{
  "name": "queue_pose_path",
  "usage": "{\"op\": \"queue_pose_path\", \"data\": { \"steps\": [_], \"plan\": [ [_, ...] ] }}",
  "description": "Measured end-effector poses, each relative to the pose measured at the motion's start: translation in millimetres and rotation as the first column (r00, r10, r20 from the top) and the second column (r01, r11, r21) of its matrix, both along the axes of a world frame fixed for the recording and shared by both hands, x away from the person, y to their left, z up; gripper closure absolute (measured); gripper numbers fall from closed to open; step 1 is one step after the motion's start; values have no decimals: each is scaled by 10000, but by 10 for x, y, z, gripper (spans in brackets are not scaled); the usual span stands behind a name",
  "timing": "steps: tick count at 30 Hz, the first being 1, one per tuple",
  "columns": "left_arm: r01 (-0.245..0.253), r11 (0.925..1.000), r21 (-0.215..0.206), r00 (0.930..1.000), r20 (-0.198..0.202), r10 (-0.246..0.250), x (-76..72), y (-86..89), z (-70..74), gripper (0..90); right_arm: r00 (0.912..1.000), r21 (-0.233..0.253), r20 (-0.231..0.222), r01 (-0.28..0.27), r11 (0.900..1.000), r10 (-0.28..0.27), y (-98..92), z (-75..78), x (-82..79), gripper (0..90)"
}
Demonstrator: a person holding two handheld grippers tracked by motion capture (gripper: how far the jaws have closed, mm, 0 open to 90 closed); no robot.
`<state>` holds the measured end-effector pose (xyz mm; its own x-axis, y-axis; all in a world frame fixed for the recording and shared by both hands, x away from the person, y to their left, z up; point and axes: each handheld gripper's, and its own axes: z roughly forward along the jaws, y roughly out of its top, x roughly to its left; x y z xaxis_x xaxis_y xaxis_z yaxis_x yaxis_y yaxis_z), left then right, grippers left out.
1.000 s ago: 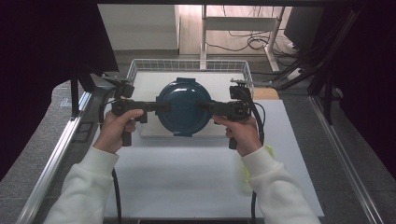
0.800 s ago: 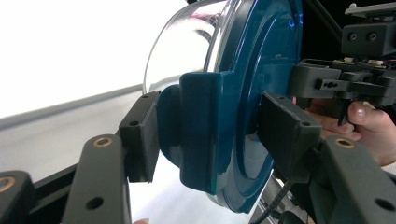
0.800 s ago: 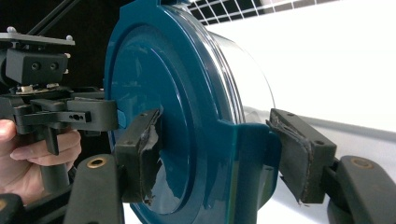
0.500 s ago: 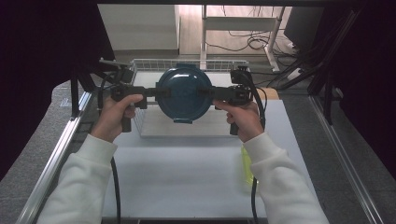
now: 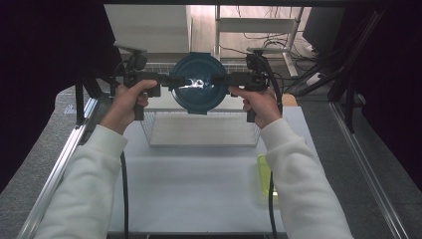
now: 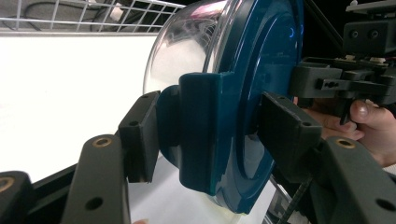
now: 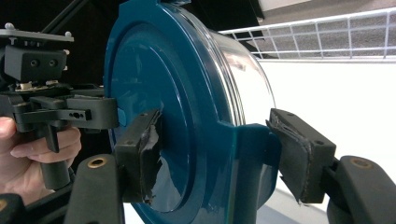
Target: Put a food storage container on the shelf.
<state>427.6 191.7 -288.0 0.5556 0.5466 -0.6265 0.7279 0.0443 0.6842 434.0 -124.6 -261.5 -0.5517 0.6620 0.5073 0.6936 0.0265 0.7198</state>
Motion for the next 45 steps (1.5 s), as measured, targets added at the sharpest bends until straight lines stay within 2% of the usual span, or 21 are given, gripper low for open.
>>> {"op": "queue_pose_path", "data": {
  "steps": [10, 14, 17, 20, 21, 24, 30, 32, 34, 40, 45],
  "plan": [
    [-28, 10000, 40, 9998, -211, 29, 206, -6, 38, 416, 9998, 99, -179, -39, 9999, 41, -19, 41, 234, 366],
    [-34, 10000, 30, 9987, -503, 35, 293, 3, -69, 416, 9992, 105, -408, -36, 9999, 41, -10, -28, 335, 366],
    [-79, 10000, 50, 9963, -857, 83, 359, -11, -185, 416, 9967, 102, -811, -34, 9999, 42, -16, -127, 431, 365],
    [-75, 9998, 160, 9947, -1022, 91, 422, -32, -255, 416, 9933, 159, -1159, -16, 9999, 34, -33, -238, 523, 362],
    [-76, 9999, 97, 9946, -1036, 86, 444, -31, -266, 422, 9914, 363, -1306, 94, 9993, -46, -57, -291, 580, 361],
    [-227, 9995, -231, 9920, -1250, 196, 499, -47, -298, 422, 9893, 533, -1451, 219, 9983, -139, -74, -317, 631, 355],
    [-531, 9950, -841, 9813, -1888, 364, 626, -35, -401, 403, 9804, 513, -1947, 425, 9978, -317, -71, -380, 772, 334],
    [-568, 9937, -971, 9780, -2057, 358, 660, -28, -435, 396, 9778, 545, -2067, 480, 9974, -357, -73, -402, 801, 332],
    [-623, 9924, -1059, 9759, -2148, 384, 684, -33, -457, 387, 9713, 651, -2337, 614, 9960, -446, -77, -425, 831, 330],
    [-765, 9895, -1223, 9699, -2394, 454, 725, -46, -526, 349, 9665, 918, -2512, 773, 9928, -520, -86, -515, 888, 317],
    [-962, 9838, -1514, 9766, -2054, 639, 705, -38, -572, 353, 9676, 1010, -2461, 843, 9913, -572, -91, -536, 878, 308]
  ]
}}
